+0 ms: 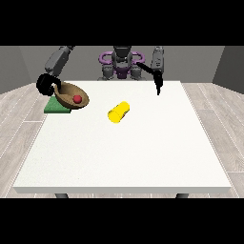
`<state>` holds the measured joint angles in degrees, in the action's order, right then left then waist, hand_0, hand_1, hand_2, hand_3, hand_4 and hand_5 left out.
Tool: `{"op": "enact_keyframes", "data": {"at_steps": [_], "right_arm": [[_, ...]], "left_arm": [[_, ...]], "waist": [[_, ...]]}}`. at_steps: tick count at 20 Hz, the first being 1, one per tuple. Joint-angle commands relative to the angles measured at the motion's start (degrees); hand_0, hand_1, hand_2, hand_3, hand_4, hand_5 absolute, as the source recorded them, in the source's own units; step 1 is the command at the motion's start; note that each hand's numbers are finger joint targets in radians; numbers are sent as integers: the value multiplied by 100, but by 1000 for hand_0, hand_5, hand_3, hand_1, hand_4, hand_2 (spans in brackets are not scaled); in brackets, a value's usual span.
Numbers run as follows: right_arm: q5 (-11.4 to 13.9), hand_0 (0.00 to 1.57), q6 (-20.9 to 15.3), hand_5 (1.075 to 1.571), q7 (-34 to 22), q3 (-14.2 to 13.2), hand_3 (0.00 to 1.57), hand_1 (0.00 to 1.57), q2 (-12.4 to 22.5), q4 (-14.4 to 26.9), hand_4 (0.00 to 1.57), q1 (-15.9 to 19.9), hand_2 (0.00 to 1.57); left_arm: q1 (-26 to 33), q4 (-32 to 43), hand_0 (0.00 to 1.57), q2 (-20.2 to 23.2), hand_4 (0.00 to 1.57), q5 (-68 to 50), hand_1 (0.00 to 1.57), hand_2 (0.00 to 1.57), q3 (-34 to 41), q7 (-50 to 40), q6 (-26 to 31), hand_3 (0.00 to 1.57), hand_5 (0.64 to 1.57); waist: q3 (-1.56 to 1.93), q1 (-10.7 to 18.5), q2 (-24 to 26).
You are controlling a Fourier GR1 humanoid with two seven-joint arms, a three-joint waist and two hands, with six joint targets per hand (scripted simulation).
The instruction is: Pick the cup and pour the ball into the bowl, then pick the bowl and place it on the pad
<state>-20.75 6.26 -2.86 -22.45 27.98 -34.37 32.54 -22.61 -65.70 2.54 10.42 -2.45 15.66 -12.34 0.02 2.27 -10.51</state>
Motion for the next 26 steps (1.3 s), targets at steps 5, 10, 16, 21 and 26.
{"op": "enact_keyframes", "data": {"at_steps": [5, 10, 16, 21, 26], "right_arm": [[-445, 1571, 1227, 1570, 357, -575, 665, 1571, 1033, 714, 859, 141, 1571], [-616, 1571, 1723, 1571, 1027, -928, 0, 1571, 1376, 1260, 851, 200, 1571], [-596, 1571, 1613, 1567, 1089, -945, 0, 1571, 1491, 1521, 788, 684, 1571], [-631, 1571, 1832, 1570, 917, -967, 0, 1571, 1809, 1627, 428, 843, 1571], [-430, 1571, 1837, 1563, 871, -758, 856, 1571, 1896, 1597, 398, 865, 1571]], "left_arm": [[-464, -511, 0, -89, 0, 295, 0, 0, -78, 104, -351, 0, 707], [-346, -1639, 0, 63, 0, 413, 0, 0, -246, -132, -365, 0, 703], [36, -2426, 0, -125, 0, 817, 0, 0, -657, -586, -589, 0, 694], [298, -2891, 0, -2, 0, 744, 0, 0, -598, -581, -478, 0, 684], [373, -3053, 0, 57, 0, 741, 0, 0, -567, -766, -369, 0, 687]], "waist": [[9, 87, -1085], [22, 211, -1861], [16, 137, -2041], [10, 68, -2160], [7, 61, -1999]]}}
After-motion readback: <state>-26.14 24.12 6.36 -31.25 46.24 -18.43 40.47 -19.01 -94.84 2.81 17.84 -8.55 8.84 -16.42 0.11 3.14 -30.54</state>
